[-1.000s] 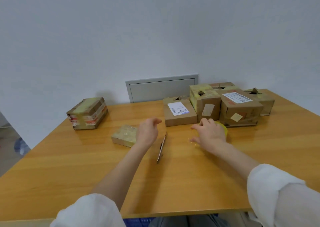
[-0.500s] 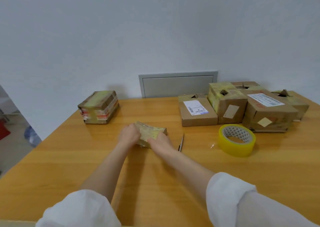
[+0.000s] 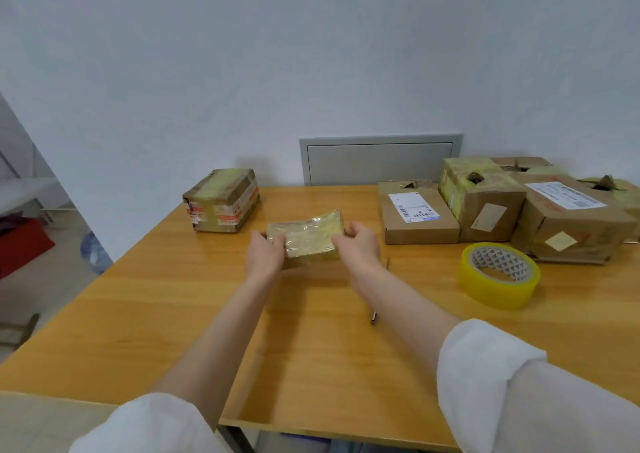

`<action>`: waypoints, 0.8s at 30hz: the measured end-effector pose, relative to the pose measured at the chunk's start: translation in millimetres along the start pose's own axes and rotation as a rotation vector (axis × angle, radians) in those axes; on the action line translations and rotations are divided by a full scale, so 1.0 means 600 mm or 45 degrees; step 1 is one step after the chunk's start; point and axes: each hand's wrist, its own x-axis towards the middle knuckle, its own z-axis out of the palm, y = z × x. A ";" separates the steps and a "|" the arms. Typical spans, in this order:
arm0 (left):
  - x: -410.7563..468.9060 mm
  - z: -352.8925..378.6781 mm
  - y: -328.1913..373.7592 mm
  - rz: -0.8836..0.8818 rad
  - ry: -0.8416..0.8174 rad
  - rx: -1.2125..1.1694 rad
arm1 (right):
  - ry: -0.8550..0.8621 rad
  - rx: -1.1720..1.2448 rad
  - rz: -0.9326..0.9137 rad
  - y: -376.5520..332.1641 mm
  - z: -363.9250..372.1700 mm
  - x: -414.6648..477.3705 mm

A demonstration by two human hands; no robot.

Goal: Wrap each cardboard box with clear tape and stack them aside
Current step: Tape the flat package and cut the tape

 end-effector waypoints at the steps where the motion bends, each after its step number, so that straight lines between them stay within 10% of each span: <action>1: -0.013 0.000 0.010 -0.014 -0.008 -0.152 | -0.004 0.017 -0.003 -0.008 -0.007 0.002; 12: -0.100 0.021 0.063 0.045 -0.248 -0.495 | -0.056 0.082 -0.103 -0.002 -0.087 -0.014; 24: -0.119 0.042 0.084 0.245 -0.184 -0.142 | 0.028 -0.295 -0.088 0.009 -0.110 0.002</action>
